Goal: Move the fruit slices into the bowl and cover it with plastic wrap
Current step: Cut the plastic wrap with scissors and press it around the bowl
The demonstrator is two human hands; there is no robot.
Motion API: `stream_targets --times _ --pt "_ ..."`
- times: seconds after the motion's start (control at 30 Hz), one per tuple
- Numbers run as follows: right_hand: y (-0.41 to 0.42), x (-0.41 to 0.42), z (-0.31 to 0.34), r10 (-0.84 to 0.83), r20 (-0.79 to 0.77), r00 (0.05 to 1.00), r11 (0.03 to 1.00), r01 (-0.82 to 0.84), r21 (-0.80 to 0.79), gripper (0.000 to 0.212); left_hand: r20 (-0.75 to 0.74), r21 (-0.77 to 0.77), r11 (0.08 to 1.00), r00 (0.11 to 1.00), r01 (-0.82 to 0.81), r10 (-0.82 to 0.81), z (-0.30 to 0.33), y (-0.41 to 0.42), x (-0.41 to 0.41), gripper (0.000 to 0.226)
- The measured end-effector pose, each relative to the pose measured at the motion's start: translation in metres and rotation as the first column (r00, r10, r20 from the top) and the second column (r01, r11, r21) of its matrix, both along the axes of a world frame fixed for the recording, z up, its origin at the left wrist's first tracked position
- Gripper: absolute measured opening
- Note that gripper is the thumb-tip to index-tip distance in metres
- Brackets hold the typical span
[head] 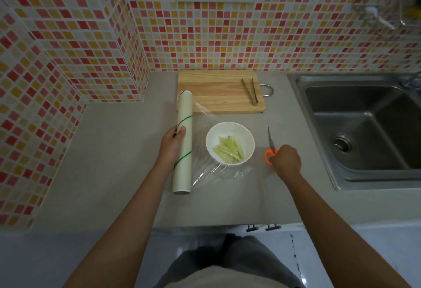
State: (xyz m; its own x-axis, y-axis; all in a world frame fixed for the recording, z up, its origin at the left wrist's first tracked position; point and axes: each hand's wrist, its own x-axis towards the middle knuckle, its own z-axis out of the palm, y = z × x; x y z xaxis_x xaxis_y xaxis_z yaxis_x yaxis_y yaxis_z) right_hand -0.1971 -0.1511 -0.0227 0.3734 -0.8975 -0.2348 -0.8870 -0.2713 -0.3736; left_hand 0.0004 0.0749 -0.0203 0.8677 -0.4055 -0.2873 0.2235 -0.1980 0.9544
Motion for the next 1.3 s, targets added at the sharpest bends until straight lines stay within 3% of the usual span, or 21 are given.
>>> stream_targets --times 0.2,0.33,0.5,0.7,0.83,1.13,1.3 --pt "-0.007 0.003 0.011 -0.025 -0.123 0.992 0.995 0.037 0.096 0.034 0.016 -0.017 0.999 0.999 -0.030 0.030 0.002 -0.001 0.001 0.029" --pt "-0.016 -0.004 0.007 -0.004 0.020 1.000 0.974 -0.001 0.226 0.035 0.017 0.002 0.999 0.999 -0.048 0.048 0.005 -0.002 -0.001 0.024" --pt "0.007 -0.008 0.019 -0.132 0.224 0.966 0.925 0.039 0.377 0.052 0.028 0.028 0.997 0.997 -0.067 0.066 0.004 -0.002 -0.007 0.023" --pt "0.084 -0.029 0.054 -0.158 0.398 0.904 0.695 -0.185 0.695 0.017 0.034 0.015 0.996 0.996 -0.088 0.088 0.002 0.001 -0.011 0.026" --pt "0.137 -0.048 0.056 -0.030 0.357 0.934 0.609 -0.266 0.747 0.031 0.068 0.028 0.998 0.996 -0.060 0.058 0.006 0.000 -0.008 0.020" --pt "0.197 -0.048 0.035 0.112 0.144 0.983 0.502 -0.181 0.846 0.067 0.098 0.013 1.000 0.995 -0.022 0.020 0.010 0.000 -0.003 0.017" --pt "0.208 -0.024 0.033 -0.005 0.231 0.973 0.462 -0.202 0.863 0.068 0.087 0.013 1.000 0.996 -0.008 0.007 0.010 0.000 -0.002 0.018"
